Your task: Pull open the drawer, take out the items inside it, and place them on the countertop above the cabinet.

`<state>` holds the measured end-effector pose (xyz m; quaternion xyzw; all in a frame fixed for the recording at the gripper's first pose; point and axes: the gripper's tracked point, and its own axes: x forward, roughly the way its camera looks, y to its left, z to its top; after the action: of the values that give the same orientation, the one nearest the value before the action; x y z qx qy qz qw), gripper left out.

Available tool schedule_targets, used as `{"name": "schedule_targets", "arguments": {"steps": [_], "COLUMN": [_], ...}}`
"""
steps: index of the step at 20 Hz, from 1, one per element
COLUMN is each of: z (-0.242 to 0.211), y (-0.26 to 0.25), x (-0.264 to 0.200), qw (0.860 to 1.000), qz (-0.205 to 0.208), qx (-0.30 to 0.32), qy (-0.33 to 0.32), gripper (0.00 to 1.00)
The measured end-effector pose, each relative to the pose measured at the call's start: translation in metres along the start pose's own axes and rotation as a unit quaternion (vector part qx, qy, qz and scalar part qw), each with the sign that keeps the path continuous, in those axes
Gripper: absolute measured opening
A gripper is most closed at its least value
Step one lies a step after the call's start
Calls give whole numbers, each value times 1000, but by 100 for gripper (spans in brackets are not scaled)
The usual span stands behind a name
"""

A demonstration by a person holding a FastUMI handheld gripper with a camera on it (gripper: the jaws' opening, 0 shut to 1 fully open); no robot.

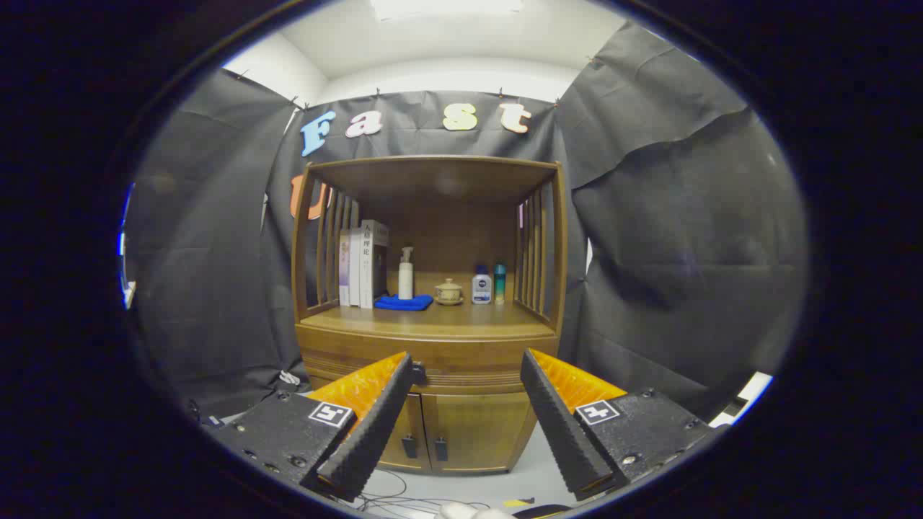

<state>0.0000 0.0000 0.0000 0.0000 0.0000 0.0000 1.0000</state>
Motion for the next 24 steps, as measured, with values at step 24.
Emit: {"name": "schedule_targets", "arguments": {"steps": [24], "z": [3], "y": [31], "x": [82], "qw": [1000], "qz": [25], "qx": [5], "qy": [-1], "gripper": [98]}}
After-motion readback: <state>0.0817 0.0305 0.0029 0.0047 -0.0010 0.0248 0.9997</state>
